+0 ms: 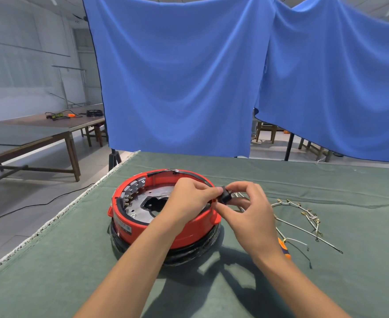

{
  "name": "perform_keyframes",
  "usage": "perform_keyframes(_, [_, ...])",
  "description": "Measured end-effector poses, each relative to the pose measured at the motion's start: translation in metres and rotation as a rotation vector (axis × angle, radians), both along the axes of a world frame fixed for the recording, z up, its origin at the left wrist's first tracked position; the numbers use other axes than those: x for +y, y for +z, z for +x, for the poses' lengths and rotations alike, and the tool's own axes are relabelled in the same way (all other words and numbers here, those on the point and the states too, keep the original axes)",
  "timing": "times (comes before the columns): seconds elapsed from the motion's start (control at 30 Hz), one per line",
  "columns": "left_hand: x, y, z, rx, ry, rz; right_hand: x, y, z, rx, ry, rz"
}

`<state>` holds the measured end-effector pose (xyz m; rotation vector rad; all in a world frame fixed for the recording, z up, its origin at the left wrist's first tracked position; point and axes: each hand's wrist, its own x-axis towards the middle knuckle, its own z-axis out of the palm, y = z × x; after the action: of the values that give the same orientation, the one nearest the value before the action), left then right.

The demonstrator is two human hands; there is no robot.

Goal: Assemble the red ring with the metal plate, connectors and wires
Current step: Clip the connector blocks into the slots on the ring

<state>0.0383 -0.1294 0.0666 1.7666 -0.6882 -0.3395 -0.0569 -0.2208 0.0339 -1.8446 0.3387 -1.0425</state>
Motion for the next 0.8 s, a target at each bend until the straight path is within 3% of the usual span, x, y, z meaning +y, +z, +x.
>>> perform_keyframes(0.47, [-0.001,-0.002,-0.001,0.044,-0.043,-0.093,-0.008,-0.003,0.005,0.025,0.121,0.189])
perform_keyframes(0.53, [-0.002,-0.005,0.002,-0.133,0.092,0.054,-0.009,-0.003,0.005,0.015,0.111,0.229])
perform_keyframes(0.63, [0.000,-0.012,-0.003,-0.473,0.239,0.452,-0.014,-0.002,0.004,0.033,0.031,0.243])
perform_keyframes(0.8, [0.007,-0.015,-0.001,-0.622,0.058,0.420,-0.014,0.009,-0.001,0.091,0.192,0.430])
